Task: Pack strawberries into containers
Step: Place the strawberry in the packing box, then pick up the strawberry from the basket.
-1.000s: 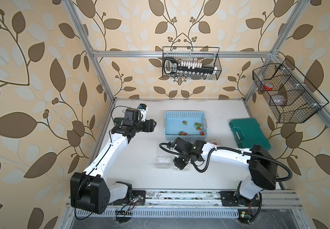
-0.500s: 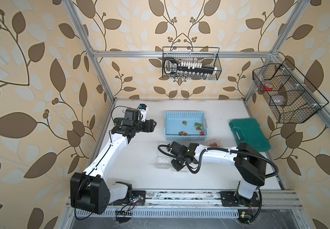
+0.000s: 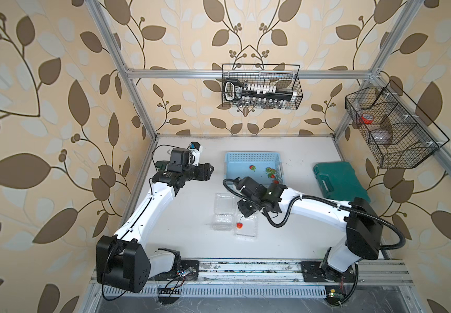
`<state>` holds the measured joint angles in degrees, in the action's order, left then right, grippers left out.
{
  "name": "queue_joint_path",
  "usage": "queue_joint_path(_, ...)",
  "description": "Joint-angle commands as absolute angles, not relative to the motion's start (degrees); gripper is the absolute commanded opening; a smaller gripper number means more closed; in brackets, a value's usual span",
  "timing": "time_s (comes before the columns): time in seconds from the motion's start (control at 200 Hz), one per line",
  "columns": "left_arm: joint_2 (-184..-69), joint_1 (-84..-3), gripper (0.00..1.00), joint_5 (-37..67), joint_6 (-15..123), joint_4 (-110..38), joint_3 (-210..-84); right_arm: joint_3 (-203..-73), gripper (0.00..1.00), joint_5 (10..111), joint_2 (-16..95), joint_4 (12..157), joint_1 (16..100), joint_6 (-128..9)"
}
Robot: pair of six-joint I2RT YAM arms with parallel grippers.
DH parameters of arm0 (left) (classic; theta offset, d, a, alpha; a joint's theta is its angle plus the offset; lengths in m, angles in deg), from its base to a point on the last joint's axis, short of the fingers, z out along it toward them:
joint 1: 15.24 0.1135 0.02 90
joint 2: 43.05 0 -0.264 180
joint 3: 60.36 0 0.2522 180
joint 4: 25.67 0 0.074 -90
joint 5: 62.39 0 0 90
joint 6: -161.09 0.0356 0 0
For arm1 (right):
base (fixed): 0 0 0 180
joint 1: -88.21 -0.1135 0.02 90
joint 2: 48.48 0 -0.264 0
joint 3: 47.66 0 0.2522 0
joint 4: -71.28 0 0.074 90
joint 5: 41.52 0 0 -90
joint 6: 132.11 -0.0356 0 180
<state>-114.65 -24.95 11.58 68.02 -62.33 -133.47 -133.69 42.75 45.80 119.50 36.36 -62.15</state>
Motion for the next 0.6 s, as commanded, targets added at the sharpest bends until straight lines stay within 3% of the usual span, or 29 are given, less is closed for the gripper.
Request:
queue_joint_path(0.0,-113.4,-25.0,0.73,11.2,68.7,-62.5,-133.7,-137.4,0.42,41.7,47.0,120.7,42.1,-59.0)
queue_joint_path(0.26,-113.8,-24.9,0.73,11.3,68.8,-62.5,-133.6,-149.5,0.44,44.5,60.1,119.8,56.5,-57.6)
queue_joint_path(0.595,-114.1,-24.9,0.73,11.3,69.0,-62.5,-133.6,-164.0,0.45,47.7,76.6,118.9,62.4,-54.8)
